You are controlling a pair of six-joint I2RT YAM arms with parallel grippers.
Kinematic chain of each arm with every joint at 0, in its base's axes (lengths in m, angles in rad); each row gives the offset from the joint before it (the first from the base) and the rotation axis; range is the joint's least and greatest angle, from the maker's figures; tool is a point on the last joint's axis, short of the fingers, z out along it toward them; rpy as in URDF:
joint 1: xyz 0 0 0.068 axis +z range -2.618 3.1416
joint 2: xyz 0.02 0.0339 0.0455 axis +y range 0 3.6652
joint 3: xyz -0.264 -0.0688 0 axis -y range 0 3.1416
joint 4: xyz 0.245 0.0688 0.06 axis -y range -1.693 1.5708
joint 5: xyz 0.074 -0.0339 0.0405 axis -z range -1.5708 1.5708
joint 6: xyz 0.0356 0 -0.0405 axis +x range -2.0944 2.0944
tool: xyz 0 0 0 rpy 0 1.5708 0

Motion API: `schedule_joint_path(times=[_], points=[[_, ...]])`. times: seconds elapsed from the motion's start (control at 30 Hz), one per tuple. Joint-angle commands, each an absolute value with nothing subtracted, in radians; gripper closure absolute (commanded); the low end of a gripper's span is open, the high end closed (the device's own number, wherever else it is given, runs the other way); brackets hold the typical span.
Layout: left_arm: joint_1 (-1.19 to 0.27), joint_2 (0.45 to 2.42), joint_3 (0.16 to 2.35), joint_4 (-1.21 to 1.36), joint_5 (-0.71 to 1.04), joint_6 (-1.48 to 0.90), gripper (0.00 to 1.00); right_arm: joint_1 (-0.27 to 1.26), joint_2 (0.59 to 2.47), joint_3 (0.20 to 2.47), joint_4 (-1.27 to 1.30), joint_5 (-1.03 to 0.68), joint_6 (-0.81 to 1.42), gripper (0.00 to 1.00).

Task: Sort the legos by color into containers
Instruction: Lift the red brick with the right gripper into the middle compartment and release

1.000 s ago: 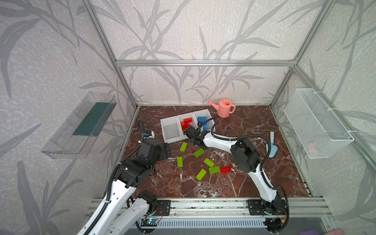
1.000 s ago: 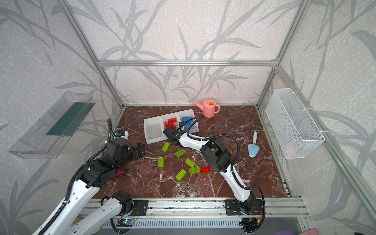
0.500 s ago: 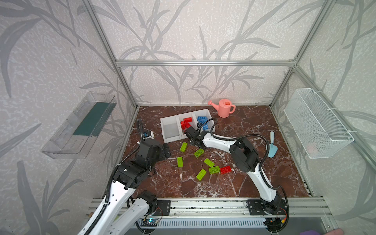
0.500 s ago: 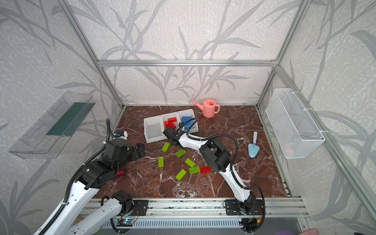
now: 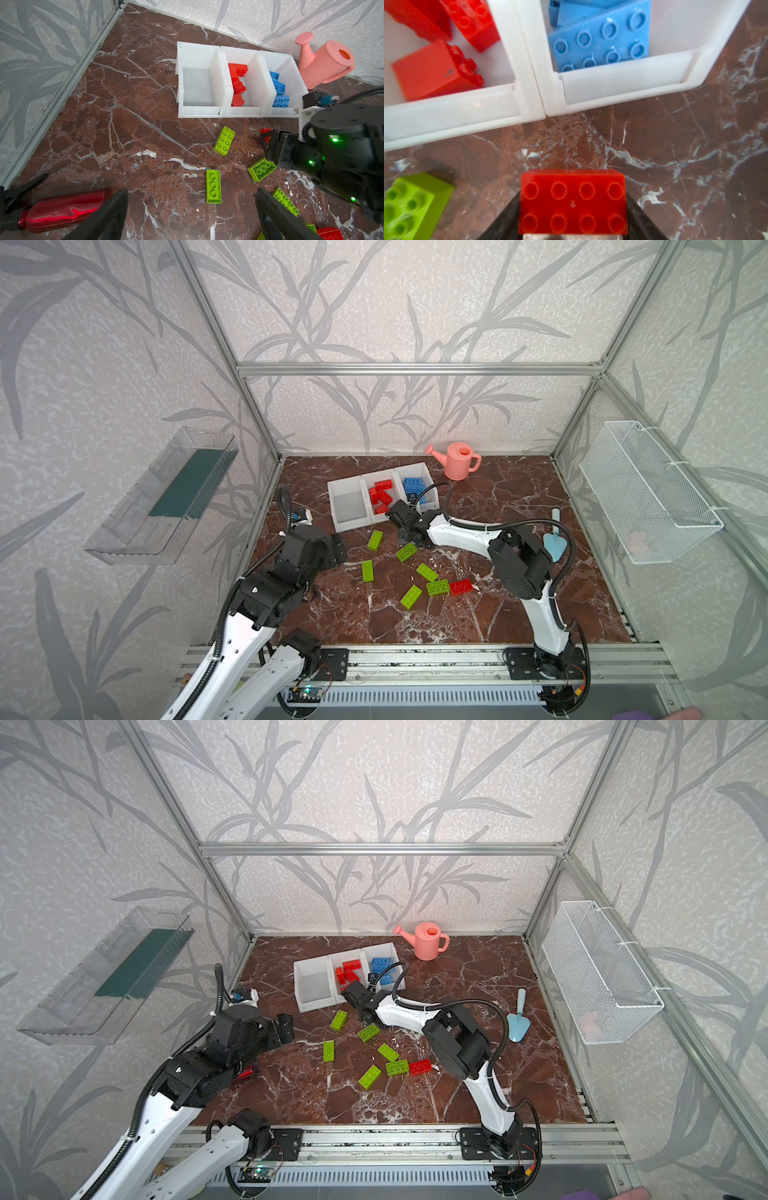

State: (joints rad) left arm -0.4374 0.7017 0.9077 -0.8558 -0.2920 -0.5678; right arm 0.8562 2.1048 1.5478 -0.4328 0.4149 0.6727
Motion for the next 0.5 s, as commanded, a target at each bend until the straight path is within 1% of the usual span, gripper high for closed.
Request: schedule_joint_path(times=[0.0,0.1,0.2,0.33,0.47], points=[[-0.433,0.693,0.902,-0.871,-0.322,-0.563,0.05,0.852,1.984,1.527,-0.384,0.338,0.549,0.4],[-0.433,0.693,0.901,-0.871,-0.326,-0.561,0.05,0.84,1.936,1.526,-0.366,0.263,0.493,0.4],[-0.433,0.692,0.901,-0.869,-0.327,-0.559,0.05,0.821,1.93,1.576,-0.374,0.159,0.442,0.4],[-0.434,0.702,0.897,-0.859,-0.3,-0.55,0.05,0.804,1.984,1.698,-0.407,0.072,0.371,0.4],[-0.434,0.711,0.898,-0.864,-0.286,-0.539,0.05,0.78,2.075,1.837,-0.434,0.011,0.356,0.4]])
